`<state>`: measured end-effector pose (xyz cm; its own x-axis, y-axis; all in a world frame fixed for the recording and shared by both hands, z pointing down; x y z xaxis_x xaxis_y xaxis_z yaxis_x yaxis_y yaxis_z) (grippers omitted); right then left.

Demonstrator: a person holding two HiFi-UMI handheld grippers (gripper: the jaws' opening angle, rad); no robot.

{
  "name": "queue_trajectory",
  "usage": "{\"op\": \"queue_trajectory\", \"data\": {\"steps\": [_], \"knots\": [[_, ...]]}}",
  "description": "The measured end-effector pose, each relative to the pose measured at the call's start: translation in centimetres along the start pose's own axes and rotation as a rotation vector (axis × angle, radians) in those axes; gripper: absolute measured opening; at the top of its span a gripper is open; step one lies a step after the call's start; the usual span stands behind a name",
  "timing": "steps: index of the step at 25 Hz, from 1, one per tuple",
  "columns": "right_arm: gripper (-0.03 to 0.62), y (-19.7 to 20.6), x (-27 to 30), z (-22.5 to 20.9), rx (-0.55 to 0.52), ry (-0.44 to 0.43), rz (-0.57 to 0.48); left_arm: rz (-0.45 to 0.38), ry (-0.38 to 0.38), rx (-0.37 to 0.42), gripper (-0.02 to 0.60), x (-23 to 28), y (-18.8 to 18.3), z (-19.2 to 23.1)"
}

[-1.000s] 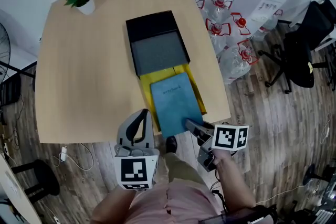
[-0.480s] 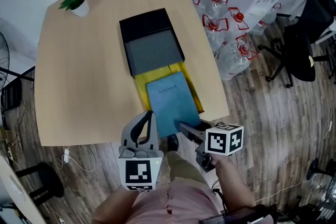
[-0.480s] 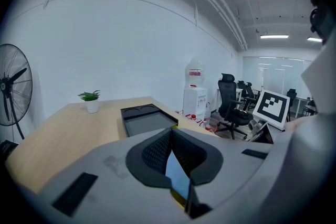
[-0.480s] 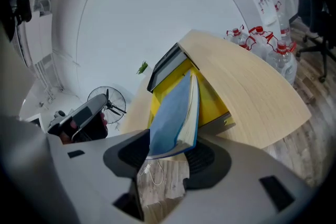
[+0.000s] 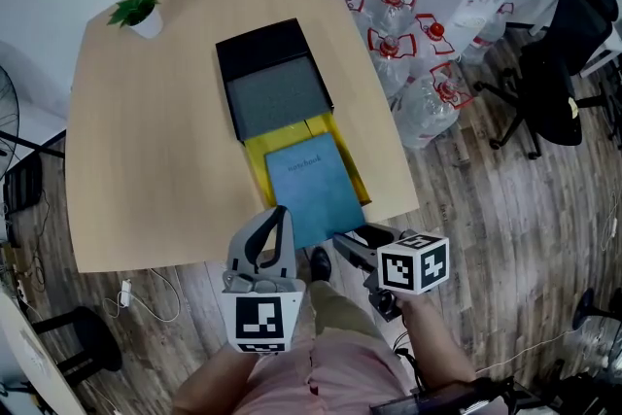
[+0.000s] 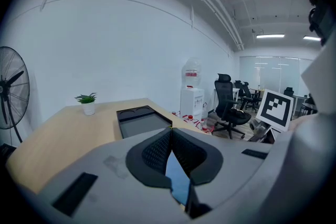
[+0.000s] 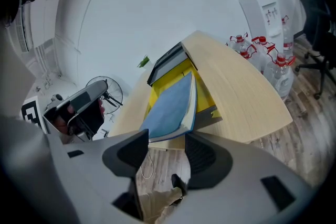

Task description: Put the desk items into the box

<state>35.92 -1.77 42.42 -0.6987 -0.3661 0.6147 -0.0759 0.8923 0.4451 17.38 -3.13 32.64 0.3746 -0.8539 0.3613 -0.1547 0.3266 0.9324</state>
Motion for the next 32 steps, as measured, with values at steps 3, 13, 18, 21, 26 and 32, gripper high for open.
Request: {"op": "queue_trajectory", "data": {"steps": [3,13,18,21,26,32], "knots": [[0.219,0.5,-0.8,0.1,-0.025,0.019,-0.006,-0.001,0.009,-0.012,0.011,-0.1,0.0,-0.7],[0.077,1.5,-3.3,0.8,-0.132,0.077,-0.048,0.016,0.086,0.031,0.011,-0.3,0.7,-4.0],[0.002,1.5,-3.3,1.1,-0.231,0.143,-0.06,0.043,0.124,0.036,0.011,-0.2,1.9,-5.4],[0.002,1.5,-3.0,1.1,-0.254,0.152,-0.059,0.061,0.136,0.029,0.011,0.0,2.5,-6.2],[0.002,1.6,-2.3,0.8,-0.251,0.131,-0.048,0.097,0.149,0.046,0.011,0.0,3.7,-7.0],[0.002,1.1,-1.6,0.8,-0.253,0.115,-0.056,0.125,0.162,0.029,0.011,-0.1,5.0,-7.5]]}}
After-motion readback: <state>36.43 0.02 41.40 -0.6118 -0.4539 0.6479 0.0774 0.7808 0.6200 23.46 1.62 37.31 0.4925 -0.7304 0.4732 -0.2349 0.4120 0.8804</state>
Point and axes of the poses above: the fingertips, and each gripper's own axes: x forward along the fingers, z to its left, y out of its underside, the point moved 8 cm from there along -x, backward along the fingers, and after that the axes turned 3 degrees about -y, right-handed, at the moved point
